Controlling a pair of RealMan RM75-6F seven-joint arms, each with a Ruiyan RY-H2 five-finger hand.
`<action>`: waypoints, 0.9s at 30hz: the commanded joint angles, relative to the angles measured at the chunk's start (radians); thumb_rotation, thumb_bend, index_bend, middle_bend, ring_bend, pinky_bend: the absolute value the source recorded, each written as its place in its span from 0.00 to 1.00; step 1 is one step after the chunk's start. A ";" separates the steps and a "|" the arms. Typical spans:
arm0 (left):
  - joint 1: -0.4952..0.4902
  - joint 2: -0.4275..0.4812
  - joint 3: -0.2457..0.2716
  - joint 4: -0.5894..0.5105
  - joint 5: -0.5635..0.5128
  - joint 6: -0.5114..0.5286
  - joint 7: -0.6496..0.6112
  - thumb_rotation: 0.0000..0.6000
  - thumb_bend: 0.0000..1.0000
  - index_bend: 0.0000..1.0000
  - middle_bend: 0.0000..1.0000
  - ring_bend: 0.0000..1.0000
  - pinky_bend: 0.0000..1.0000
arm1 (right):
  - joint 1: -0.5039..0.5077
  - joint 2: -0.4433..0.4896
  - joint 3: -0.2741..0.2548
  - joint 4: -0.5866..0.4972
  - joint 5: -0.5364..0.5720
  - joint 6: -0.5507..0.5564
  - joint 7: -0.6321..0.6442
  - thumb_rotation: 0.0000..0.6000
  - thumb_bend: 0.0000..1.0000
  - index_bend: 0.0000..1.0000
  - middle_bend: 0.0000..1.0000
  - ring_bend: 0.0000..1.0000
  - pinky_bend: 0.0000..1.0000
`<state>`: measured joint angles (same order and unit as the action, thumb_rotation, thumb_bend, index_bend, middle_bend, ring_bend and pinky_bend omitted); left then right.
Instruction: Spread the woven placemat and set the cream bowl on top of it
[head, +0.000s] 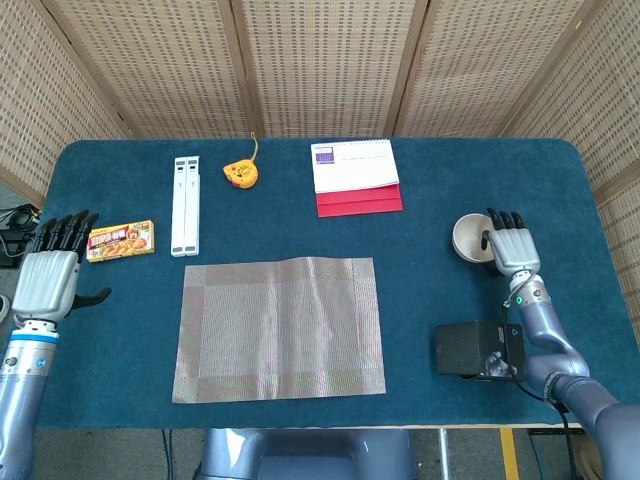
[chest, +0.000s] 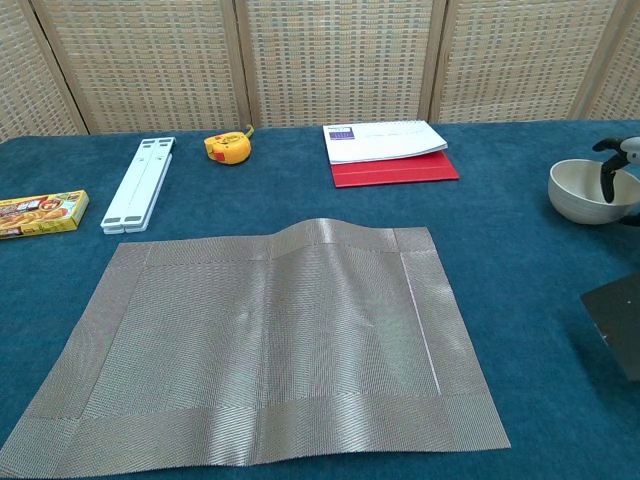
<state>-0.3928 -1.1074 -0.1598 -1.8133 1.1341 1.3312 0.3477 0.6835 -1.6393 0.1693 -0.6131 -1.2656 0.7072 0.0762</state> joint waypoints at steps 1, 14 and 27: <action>-0.001 -0.001 -0.002 0.002 -0.005 -0.003 0.005 1.00 0.00 0.00 0.00 0.00 0.00 | 0.016 -0.049 -0.015 0.080 -0.037 0.005 0.063 1.00 0.44 0.58 0.00 0.00 0.00; -0.001 -0.009 -0.005 -0.002 -0.003 -0.007 0.019 1.00 0.00 0.00 0.00 0.00 0.00 | 0.015 -0.077 -0.054 0.182 -0.136 0.141 0.216 1.00 0.46 0.70 0.00 0.00 0.00; 0.006 0.011 -0.004 -0.005 0.026 -0.022 -0.026 1.00 0.00 0.00 0.00 0.00 0.00 | 0.029 0.164 -0.049 -0.176 -0.221 0.362 0.110 1.00 0.46 0.70 0.00 0.00 0.00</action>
<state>-0.3878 -1.0980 -0.1636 -1.8182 1.1578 1.3109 0.3239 0.7033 -1.5703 0.1136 -0.6460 -1.4602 1.0129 0.2477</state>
